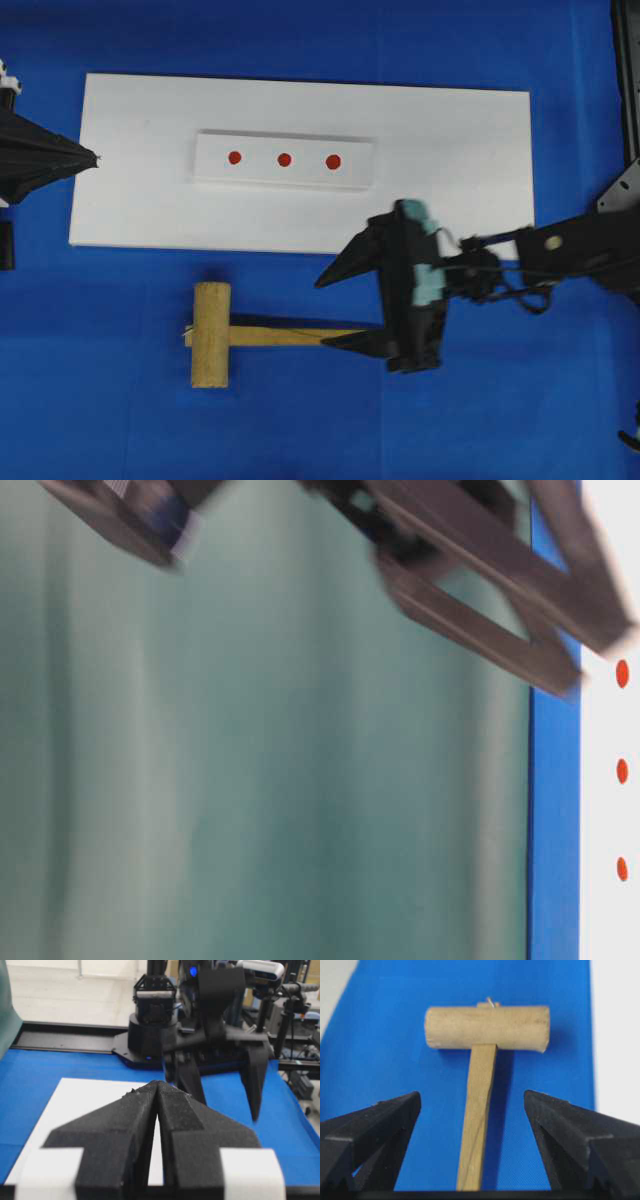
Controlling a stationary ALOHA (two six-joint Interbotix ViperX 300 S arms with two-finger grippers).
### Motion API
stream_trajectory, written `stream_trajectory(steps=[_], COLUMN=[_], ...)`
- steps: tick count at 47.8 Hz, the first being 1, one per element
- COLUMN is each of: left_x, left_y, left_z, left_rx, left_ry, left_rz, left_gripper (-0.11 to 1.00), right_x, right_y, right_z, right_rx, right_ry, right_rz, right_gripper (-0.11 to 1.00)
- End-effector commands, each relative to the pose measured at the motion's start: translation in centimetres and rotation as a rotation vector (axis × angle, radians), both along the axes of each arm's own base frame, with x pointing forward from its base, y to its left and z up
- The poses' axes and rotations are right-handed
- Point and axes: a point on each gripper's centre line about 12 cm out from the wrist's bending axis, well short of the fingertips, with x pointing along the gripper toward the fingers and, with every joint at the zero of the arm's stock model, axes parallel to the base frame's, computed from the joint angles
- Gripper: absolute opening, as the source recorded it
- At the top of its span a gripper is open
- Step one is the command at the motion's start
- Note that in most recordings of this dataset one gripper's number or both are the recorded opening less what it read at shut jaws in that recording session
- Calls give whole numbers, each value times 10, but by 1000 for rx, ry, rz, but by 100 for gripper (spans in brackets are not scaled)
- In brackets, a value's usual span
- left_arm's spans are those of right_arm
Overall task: Hit the mark with a hammer.
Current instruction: 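Lower and close the right gripper on the hammer handle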
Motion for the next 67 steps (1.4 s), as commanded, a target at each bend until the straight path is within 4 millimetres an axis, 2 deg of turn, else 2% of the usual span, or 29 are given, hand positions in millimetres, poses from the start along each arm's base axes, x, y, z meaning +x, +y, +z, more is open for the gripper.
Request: stream_trajectory(steps=[1, 6, 18, 28, 39, 44, 47, 52, 56, 67], left_x=[1, 0, -1, -1, -2, -3, -4, -7, -10, -13], left_y=[1, 1, 1, 1, 1, 1, 1, 1, 1, 1], left_z=[3, 2, -1, -3, -6, -5, -5, -3, -2, -1], left_rx=[2, 5, 9, 9, 9, 9, 9, 9, 9, 4], left_ry=[-11, -11, -5, 2, 8, 3, 2, -3, -6, -11], left_rz=[5, 6, 5, 5, 5, 7, 5, 5, 5, 4], left_gripper=[0, 0, 0, 0, 0, 0, 0, 0, 0, 0], right_x=[17, 27, 38, 41, 40, 41, 42, 44, 43, 44], right_y=[5, 13, 19, 28, 30, 30, 30, 31, 31, 31], right_z=[-2, -20, -66, -82, -89, -92, -95, -97, -97, -92], right_rx=[27, 43, 65, 59, 49, 43, 37, 32, 30, 27], right_ry=[-26, -3, 60, 82, 86, 88, 85, 83, 82, 68], right_rz=[-19, -33, -84, -75, -69, -69, -65, -63, -61, -56], right_gripper=[87, 87, 87, 87, 85, 74, 60, 28, 11, 10])
